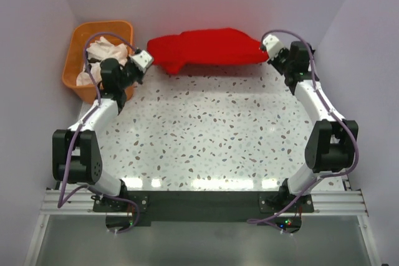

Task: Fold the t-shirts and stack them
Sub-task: Flatten the tshirt out

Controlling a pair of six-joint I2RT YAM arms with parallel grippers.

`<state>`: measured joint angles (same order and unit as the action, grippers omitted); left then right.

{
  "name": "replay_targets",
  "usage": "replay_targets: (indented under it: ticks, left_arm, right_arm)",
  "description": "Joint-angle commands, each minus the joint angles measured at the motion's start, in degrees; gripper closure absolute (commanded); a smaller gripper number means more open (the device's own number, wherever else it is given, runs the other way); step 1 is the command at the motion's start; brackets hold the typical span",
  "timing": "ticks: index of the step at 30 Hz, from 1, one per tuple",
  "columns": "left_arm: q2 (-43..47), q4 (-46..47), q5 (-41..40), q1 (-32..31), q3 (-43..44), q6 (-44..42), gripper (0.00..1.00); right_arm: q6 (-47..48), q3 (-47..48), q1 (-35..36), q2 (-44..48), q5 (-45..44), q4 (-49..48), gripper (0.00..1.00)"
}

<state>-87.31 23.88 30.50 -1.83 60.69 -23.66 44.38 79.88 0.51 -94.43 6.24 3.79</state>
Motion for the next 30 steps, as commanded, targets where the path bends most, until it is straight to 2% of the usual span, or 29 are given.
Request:
replay_targets:
  ticks: [1, 6, 9, 12, 14, 15, 17, 20, 23, 24, 25, 27, 28, 29, 30]
  left_arm:
    - [3.6, -1.2, 2.0, 0.5, -6.0, -5.1, 0.89]
    - [1.8, -8.7, 2.2, 0.6, -5.1, -5.8, 0.92]
    - [1.6, -15.4, 5.0, 0.6, -0.3, -6.1, 0.92]
    - [2.5, -23.8, 7.6, 0.7, 4.5, -10.0, 0.93]
    - [3.3, -31.2, 10.2, 0.8, 8.2, -15.3, 0.93]
    - [4.4, -37.4, 11.2, 0.8, 8.9, -17.5, 0.93]
    - [6.0, -43.2, 13.9, 0.8, 9.2, -24.3, 0.93]
    - [9.3, -59.3, 16.2, 0.8, 7.7, -34.0, 0.92]
    - [12.0, -70.8, 17.7, 0.7, 5.2, -46.5, 0.91]
    - [12.6, -77.6, 17.8, 0.6, 4.3, -49.3, 0.89]
    - [13.8, -81.5, 17.8, 0.1, 2.2, -56.0, 0.86]
    - [15.0, -91.1, 15.4, -1.7, -0.4, -61.7, 0.78]
    - [16.5, -93.4, 14.7, -3.8, -3.0, -64.4, 0.63]
    - [17.3, -97.2, 13.8, -4.5, -4.2, -65.5, 0.53]
    - [18.0, -98.5, 13.8, -4.9, -5.0, -66.3, 0.45]
  right_arm:
    - [5.5, -4.7, -0.4, 2.5, 4.5, -1.3, 1.0]
    - [6.9, -5.4, -0.4, -0.7, 3.3, 1.9, 1.0]
    - [7.6, -1.4, -0.4, -1.3, 3.4, 6.8, 1.0]
    - [9.4, 2.1, -2.8, 0.5, 5.4, 14.2, 1.0]
    - [11.4, 3.9, -3.5, 2.3, 7.2, 18.3, 1.0]
    - [14.0, 4.0, -3.8, 3.2, 7.7, 22.3, 1.0]
    - [17.7, 2.3, -4.2, 5.3, 9.0, 26.1, 1.0]
    - [24.8, -3.2, -4.3, 10.4, 10.0, 32.9, 1.0]
    - [31.1, -9.8, -4.3, 15.4, 10.5, 39.9, 1.0]
    - [34.1, -11.4, -4.3, 16.7, 10.5, 41.9, 1.0]
    - [35.8, -14.5, -4.3, 19.0, 10.4, 46.3, 1.0]
    - [40.6, -17.8, -4.3, 21.6, 9.6, 50.6, 1.0]
    - [42.5, -20.5, -4.3, 22.8, 8.2, 55.5, 0.91]
    - [45.0, -21.5, -4.3, 25.5, 8.0, 57.8, 0.69]
    - [44.9, -22.4, -4.2, 26.7, 7.6, 58.9, 0.31]
